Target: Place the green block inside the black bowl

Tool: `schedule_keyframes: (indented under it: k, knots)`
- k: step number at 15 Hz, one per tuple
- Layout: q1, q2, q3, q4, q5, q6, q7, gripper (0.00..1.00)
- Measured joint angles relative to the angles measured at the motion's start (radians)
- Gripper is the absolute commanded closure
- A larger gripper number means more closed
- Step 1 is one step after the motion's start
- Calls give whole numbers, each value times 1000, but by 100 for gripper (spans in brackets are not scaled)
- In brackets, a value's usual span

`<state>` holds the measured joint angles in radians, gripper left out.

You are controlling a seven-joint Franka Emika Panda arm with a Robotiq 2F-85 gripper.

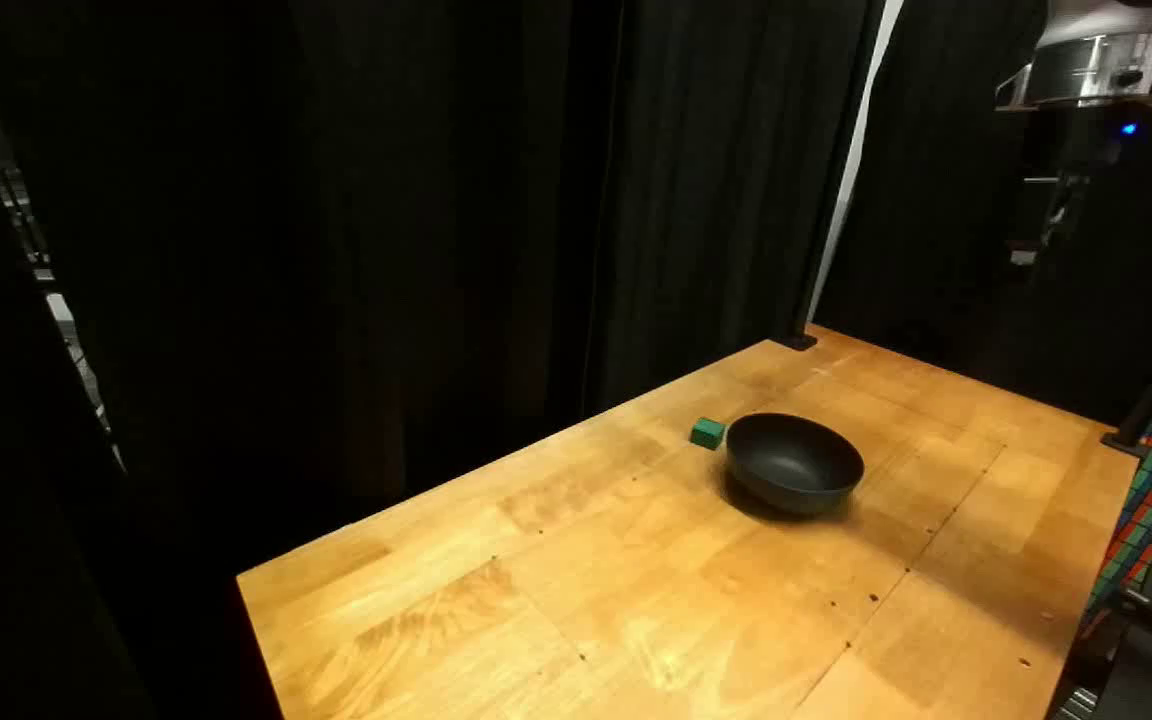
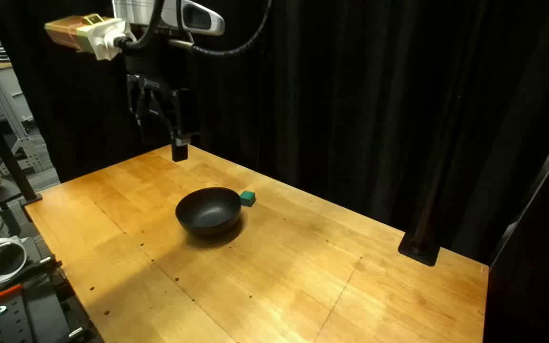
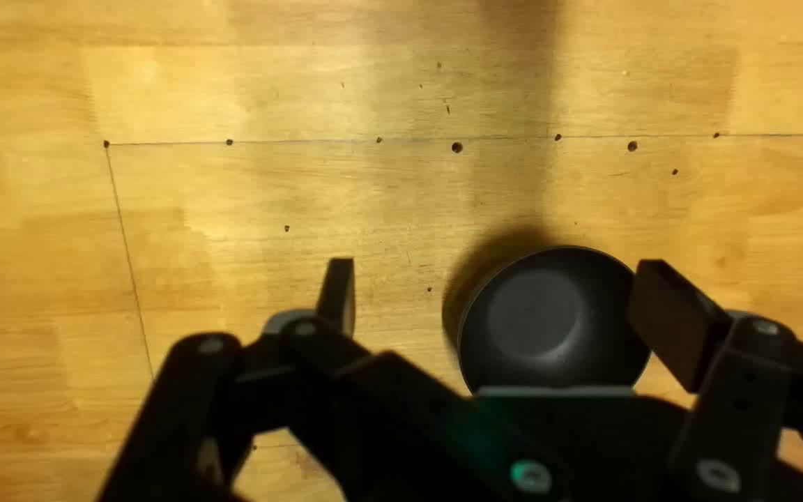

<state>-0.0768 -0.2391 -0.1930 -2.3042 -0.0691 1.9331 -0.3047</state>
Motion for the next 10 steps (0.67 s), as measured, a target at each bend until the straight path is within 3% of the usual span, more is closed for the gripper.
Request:
schedule_keyframes:
  k: [10]
  knots:
    - [7,34,27,11,9,41,17,0]
